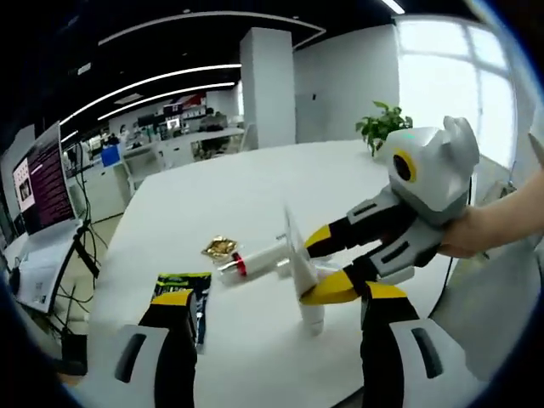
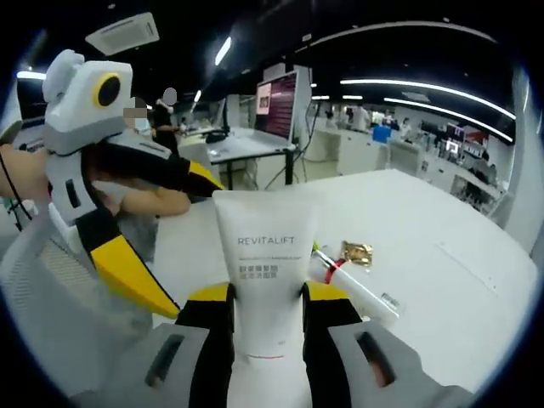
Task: Arrange the skincare products in the storage area until every visible bottle or jar stands upright without overlapping.
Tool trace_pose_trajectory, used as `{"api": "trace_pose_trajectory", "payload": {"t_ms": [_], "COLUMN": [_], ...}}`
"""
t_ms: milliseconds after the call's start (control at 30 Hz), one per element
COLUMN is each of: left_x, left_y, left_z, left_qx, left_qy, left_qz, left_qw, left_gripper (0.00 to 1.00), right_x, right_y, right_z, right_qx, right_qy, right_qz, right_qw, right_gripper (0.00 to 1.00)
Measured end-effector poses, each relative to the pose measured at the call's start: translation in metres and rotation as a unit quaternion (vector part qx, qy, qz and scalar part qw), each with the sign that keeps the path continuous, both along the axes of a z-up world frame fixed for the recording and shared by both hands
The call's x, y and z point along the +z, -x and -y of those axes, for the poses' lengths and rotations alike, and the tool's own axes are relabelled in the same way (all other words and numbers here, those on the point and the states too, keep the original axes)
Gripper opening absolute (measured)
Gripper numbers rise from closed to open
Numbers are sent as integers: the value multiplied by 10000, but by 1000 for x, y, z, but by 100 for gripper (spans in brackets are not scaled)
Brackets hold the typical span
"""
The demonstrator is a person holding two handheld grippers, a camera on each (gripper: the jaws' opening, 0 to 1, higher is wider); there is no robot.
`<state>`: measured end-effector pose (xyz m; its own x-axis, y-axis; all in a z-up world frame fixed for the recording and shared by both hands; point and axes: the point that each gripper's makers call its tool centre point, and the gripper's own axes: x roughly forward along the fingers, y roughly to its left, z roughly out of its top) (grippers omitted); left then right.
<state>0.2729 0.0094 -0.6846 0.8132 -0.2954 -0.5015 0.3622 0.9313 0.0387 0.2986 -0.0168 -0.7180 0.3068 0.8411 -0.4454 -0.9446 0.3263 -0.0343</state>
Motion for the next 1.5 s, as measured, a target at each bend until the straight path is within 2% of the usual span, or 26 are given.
{"api": "trace_pose_trajectory", "payload": {"t_ms": [200, 300, 433, 467, 733, 867, 1033, 1100, 1133, 1167, 1200, 1367, 1433, 1467, 1500], "left_x": [0, 7, 9, 11, 8, 4, 1, -5, -8, -4, -4, -4, -5, -6, -7], "left_y": [2, 5, 5, 5, -2, -9, -16, -16, -15, -15, -16, -14, -14, -13, -15], "left_z": [8, 14, 14, 19, 49, 61, 65, 59, 58, 66, 66, 69, 64, 63, 63], "left_qx": [-117, -167, -147, -208, -415, -459, -457, -552, -623, -697, -685, -897, -1023, -1116, -1189], "left_qy": [96, 432, 661, 779, 835, 965, 857, 418, 211, 481, 539, 465, 135, 83, 106], "left_qz": [5, 2, -20, -54, -104, -104, -70, -119, -131, -112, -142, -77, 21, 53, 108], "left_qw": [9999, 9989, 9977, 9967, 9956, 9942, 9952, 9975, 9978, 9963, 9961, 9949, 9947, 9937, 9928], "left_gripper": [74, 71, 70, 70, 62, 51, 35, 22, 20, 19, 18, 14, 10, 9, 9], "right_x": [1, 2, 1, 1, 0, 1, 2, 2, 1, 1, 1, -1, 0, 1, 2], "right_y": [2, 2, 5, 6, 12, 16, 21, 22, 22, 22, 22, 22, 23, 26, 27], "right_z": [11, 14, 18, 19, 22, 22, 24, 24, 23, 24, 25, 25, 26, 27, 28], "right_qx": [-149, -183, -212, -222, -243, -244, -269, -277, -255, -280, -292, -279, -192, -99, -86], "right_qy": [-133, -161, -199, -211, -192, -189, -184, -168, -139, -98, -95, -90, -225, -444, -591], "right_qz": [-54, -40, -41, -39, 28, 69, 98, 101, 124, 174, 144, 103, -67, -345, -495], "right_qw": [9998, 9997, 9996, 9995, 9995, 9995, 9994, 9994, 9995, 9994, 9994, 9995, 9995, 9984, 9970], "right_gripper": [29, 29, 29, 29, 29, 30, 30, 30, 30, 30, 30, 31, 31, 30, 31]}}
